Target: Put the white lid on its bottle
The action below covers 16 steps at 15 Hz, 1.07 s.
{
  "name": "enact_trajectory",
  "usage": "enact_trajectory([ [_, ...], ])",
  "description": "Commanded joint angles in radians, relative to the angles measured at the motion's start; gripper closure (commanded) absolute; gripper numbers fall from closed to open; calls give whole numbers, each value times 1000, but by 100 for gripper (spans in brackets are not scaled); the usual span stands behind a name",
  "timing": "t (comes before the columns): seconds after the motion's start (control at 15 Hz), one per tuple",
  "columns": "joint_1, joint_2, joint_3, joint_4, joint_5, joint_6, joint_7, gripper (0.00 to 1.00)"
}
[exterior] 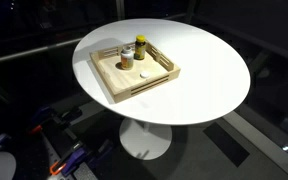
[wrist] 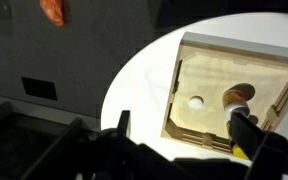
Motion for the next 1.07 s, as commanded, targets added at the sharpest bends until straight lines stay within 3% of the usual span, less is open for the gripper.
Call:
enact_trajectory([
  [0.0,18,1,-13,3,-10,-4,9,0],
  [0.6,18,1,-13,3,-10,-4,9,0],
  [1.0,17,90,-23,81,2,12,13,0],
])
